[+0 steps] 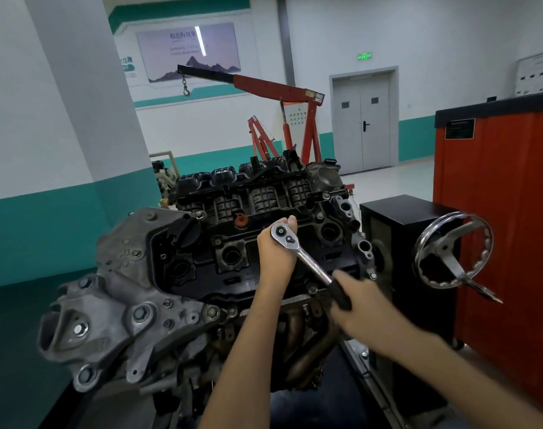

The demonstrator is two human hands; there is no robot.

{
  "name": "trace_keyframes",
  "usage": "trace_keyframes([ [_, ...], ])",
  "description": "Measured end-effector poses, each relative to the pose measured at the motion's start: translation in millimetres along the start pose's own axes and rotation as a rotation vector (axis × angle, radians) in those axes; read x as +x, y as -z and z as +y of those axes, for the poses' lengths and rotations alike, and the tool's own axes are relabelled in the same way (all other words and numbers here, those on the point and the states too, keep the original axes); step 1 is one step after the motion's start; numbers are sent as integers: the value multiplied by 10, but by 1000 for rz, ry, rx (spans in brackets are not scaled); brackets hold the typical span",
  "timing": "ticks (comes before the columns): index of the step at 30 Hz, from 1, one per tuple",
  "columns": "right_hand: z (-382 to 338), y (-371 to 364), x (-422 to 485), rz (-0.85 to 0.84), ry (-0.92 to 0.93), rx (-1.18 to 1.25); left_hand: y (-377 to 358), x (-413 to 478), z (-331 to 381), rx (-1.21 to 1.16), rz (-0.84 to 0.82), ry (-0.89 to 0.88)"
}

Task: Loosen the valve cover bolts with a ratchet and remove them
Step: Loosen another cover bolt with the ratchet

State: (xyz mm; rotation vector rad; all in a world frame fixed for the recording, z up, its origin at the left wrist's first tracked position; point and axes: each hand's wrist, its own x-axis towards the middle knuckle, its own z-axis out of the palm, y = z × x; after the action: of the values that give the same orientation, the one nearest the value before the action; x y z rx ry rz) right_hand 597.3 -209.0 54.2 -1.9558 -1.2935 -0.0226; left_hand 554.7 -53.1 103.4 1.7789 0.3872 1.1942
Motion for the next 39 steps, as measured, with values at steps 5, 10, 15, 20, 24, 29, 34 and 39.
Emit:
trace_keyframes([
  [5,-231,-542,-130,45,-84,277,8,13,22,36,-39,-19],
  [10,83,131,88,-75,11,-31,151,86,-22,127,-232,-16],
  [15,96,965,687,-116,224,-663,140,105,13,171,-262,-36],
  [20,10,396,281,-17,66,-334,117,112,3,30,-71,61],
  [24,-181,-398,-136,69,-92,196,13,30,8,33,-65,15],
  [29,-154,-397,-90,35,-59,180,109,71,10,81,-191,0],
  [34,180,606,337,-176,102,-320,135,98,3,126,-259,0],
  [39,35,926,685,-130,228,-624,163,52,-3,50,-162,7],
])
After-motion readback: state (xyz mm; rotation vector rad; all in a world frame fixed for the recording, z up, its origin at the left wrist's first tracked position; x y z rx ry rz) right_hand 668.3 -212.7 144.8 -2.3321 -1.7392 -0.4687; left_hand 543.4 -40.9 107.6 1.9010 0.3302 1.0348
